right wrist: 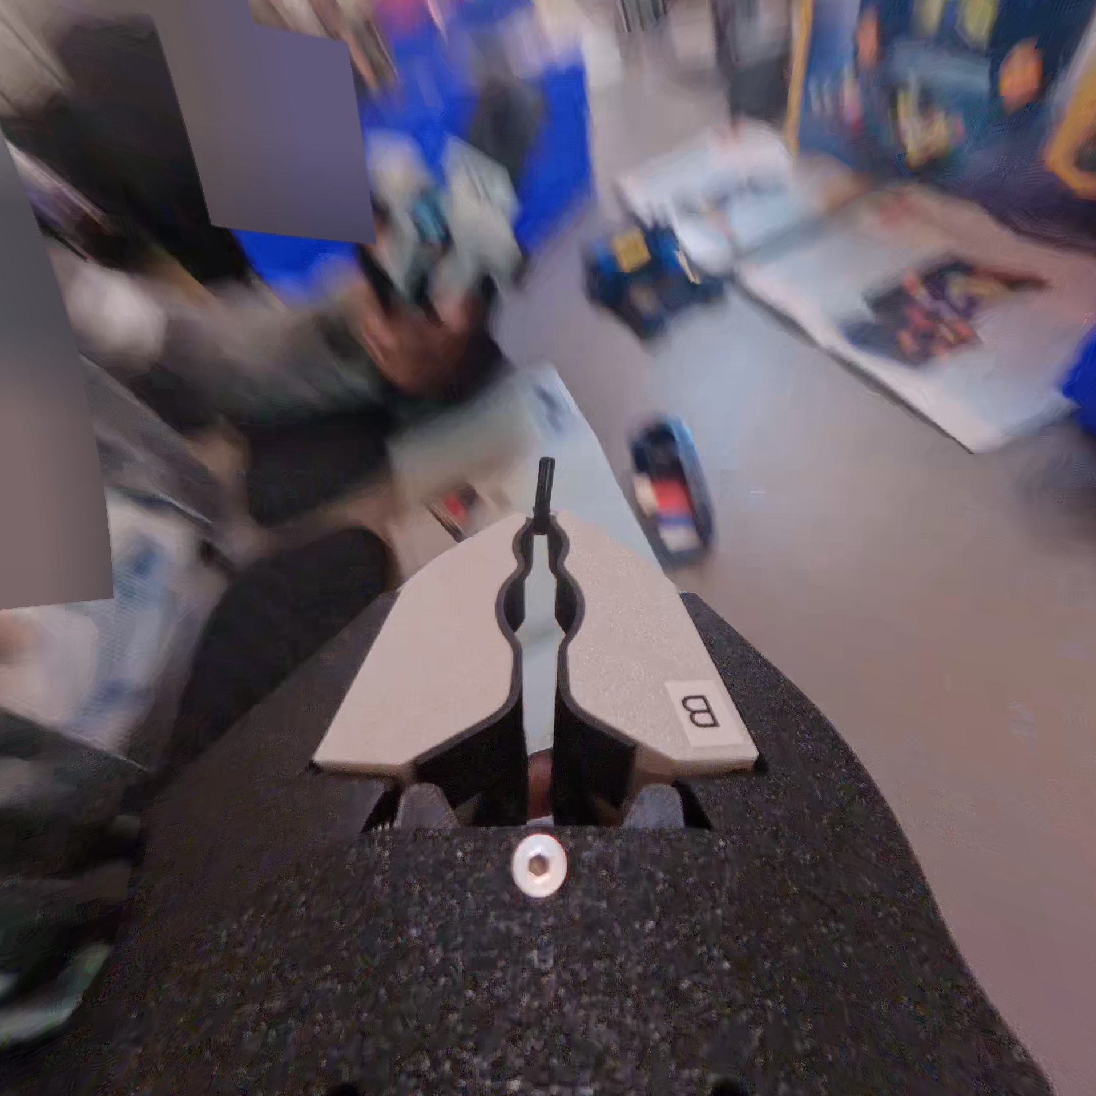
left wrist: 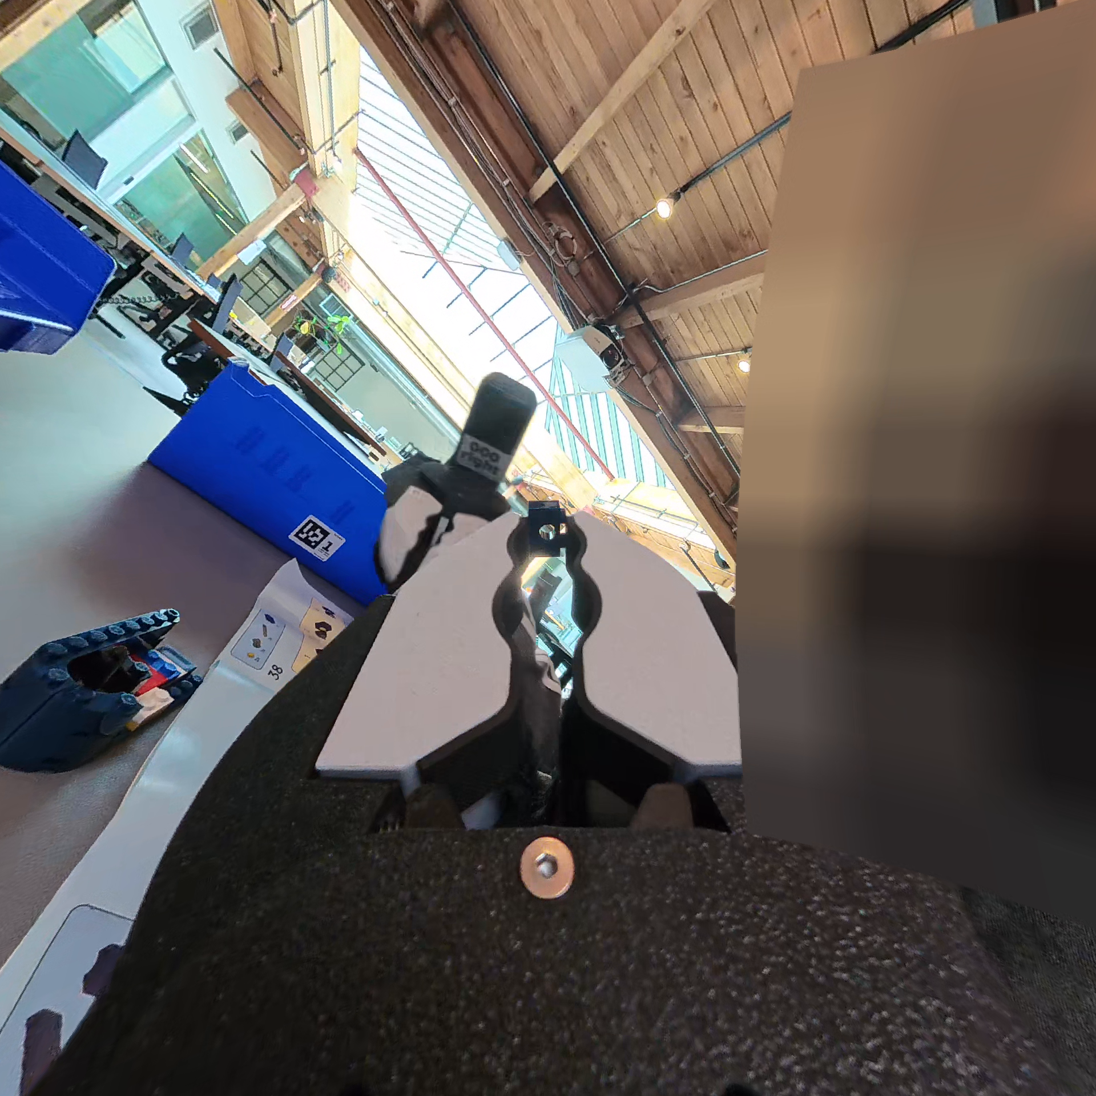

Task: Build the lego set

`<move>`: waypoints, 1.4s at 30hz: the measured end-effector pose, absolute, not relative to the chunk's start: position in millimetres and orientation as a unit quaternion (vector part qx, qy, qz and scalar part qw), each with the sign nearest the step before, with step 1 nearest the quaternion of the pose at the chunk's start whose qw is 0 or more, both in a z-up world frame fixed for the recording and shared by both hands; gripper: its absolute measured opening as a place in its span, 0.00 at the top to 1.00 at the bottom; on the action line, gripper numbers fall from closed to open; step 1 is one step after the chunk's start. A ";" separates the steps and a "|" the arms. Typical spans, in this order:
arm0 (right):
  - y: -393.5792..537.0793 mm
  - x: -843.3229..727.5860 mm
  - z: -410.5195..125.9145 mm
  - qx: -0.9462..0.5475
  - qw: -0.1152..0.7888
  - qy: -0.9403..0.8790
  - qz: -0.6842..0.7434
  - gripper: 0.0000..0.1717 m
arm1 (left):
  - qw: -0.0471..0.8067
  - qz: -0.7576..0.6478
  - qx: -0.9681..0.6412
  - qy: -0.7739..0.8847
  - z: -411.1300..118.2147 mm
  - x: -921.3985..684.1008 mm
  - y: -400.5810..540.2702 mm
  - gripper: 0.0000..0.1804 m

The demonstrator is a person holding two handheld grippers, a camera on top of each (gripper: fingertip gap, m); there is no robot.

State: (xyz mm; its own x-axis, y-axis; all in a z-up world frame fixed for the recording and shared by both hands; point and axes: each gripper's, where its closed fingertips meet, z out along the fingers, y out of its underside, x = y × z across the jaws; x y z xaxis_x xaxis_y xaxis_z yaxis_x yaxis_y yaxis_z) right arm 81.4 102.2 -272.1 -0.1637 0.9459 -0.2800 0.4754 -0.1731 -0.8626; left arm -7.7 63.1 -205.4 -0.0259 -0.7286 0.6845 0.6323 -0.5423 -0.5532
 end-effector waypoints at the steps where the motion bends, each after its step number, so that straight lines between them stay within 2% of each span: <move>1: 103.2 86.8 -293.7 -0.614 0.242 -0.642 0.392 0.98 | 0.475 -0.715 -0.511 0.047 -205.7 -7.6 63.4 0.94; 4: 87.7 99.6 -338.5 -0.597 0.172 -0.742 0.251 0.98 | 0.474 -0.712 -0.515 0.049 -207.3 -6.5 63.9 0.94; 7: 77.5 102.3 -357.6 -0.564 0.138 -0.786 0.211 0.98 | 0.477 -0.706 -0.521 0.053 -208.1 -6.1 64.1 0.94; 11: 79.8 103.7 -353.6 -0.557 0.153 -0.788 0.212 0.90 | 0.474 -0.706 -0.523 0.057 -208.6 -4.6 63.6 0.94; 20: 82.6 87.9 -350.3 -0.581 0.166 -0.760 0.237 0.90 | 0.469 -0.703 -0.530 0.064 -210.1 -0.8 62.7 0.94; 23: 79.7 83.3 -355.6 -0.578 0.160 -0.765 0.233 0.98 | 0.466 -0.703 -0.533 0.067 -210.6 0.9 62.2 0.94; 25: 79.7 83.4 -354.1 -0.574 0.164 -0.767 0.236 0.98 | 0.466 -0.704 -0.532 0.066 -210.3 1.2 62.1 0.94; 28: 80.1 58.8 -310.8 -0.549 0.252 -0.711 0.359 0.97 | 0.470 -0.732 -0.491 0.043 -199.3 -5.3 61.3 0.94; 31: 83.0 35.1 -193.7 -0.443 0.392 -0.484 0.645 0.98 | 0.470 -0.801 -0.371 -0.028 -173.7 -27.1 58.9 0.94; 33: 93.0 50.2 -132.4 -0.337 0.405 -0.282 0.802 0.98 | 0.469 -0.831 -0.292 -0.070 -161.8 -38.9 55.4 0.94; 35: 102.3 50.4 -117.4 -0.298 0.391 -0.166 0.855 0.98 | 0.471 -0.844 -0.242 -0.085 -153.4 -40.0 48.6 0.94; 42: 59.6 -7.5 -129.7 -0.333 0.379 -0.164 0.848 0.98 | 0.489 -0.845 -0.196 -0.085 -142.6 -28.5 31.2 0.94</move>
State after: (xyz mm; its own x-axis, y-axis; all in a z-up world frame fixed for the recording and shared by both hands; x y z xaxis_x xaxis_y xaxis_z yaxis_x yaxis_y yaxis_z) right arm -7.5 59.6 -129.7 -0.4909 0.7513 -0.4411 -0.5330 -0.6595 -0.5301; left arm -28.5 31.2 -142.6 -0.4438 -0.7942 0.4151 0.8608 -0.5067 -0.0490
